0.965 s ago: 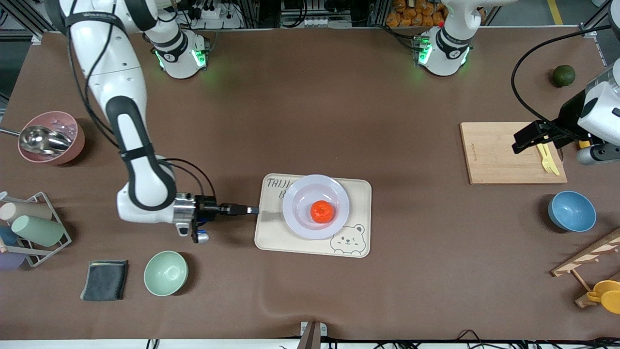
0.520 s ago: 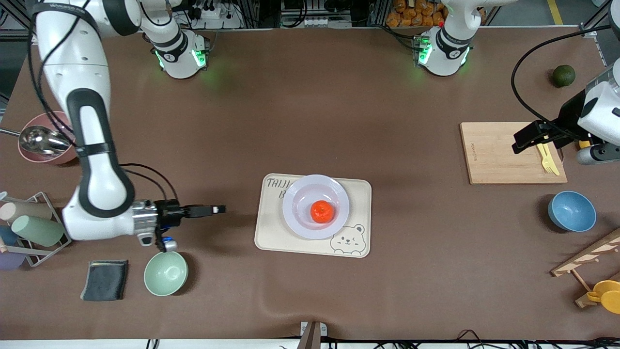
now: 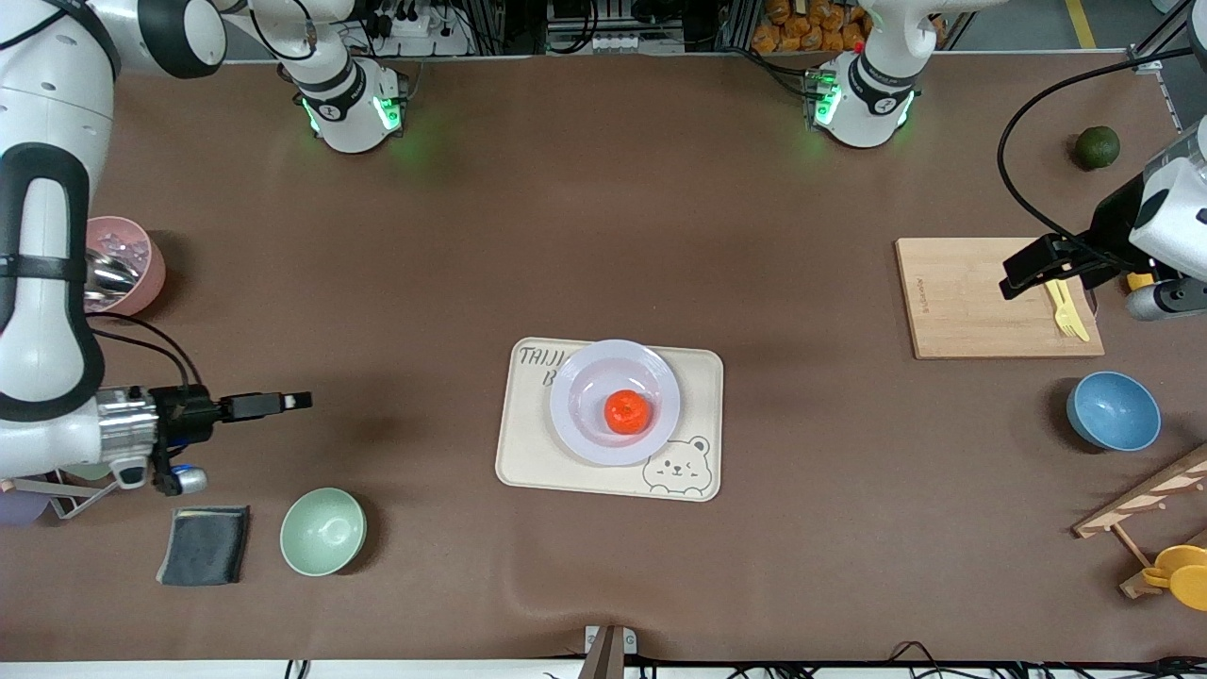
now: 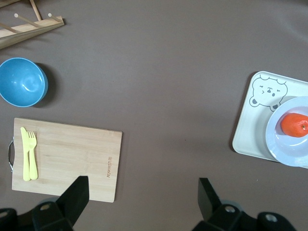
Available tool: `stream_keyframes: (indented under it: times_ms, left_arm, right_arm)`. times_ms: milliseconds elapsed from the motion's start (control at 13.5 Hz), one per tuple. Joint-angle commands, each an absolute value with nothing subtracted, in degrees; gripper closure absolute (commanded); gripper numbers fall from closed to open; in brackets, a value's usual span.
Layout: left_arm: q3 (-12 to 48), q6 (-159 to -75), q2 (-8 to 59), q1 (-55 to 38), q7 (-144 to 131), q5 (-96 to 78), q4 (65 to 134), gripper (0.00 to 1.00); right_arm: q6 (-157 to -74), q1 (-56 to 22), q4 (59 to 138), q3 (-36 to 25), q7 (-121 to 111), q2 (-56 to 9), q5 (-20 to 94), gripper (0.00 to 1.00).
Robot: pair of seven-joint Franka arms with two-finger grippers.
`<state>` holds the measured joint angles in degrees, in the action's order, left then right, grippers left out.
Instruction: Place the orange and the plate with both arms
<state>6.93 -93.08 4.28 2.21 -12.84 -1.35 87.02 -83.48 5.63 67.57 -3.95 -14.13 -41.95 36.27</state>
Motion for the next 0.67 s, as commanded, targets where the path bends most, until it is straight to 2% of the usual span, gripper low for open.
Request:
stream_keyframes:
  times_ms: [0,371,594]
  left_arm:
    - [6.9,-93.3,3.5,2.5,-12.0,-2.5,87.1,0.00]
    - [6.9,-93.2,3.4,2.5,-12.0,-2.5,87.1,0.00]
    - [6.9,-93.1,3.3,2.5,-11.9,-2.5,86.9,0.00]
  right_arm:
    - [-81.0,6.9,64.3,-2.9,-13.2,-38.3,26.5,0.00]
    - [-80.9,4.0,65.1,-2.4,-10.5,-28.7,10.1,0.00]
    - [-81.4,3.5,71.6,-2.7,-10.5,-21.1,8.4,0.00]
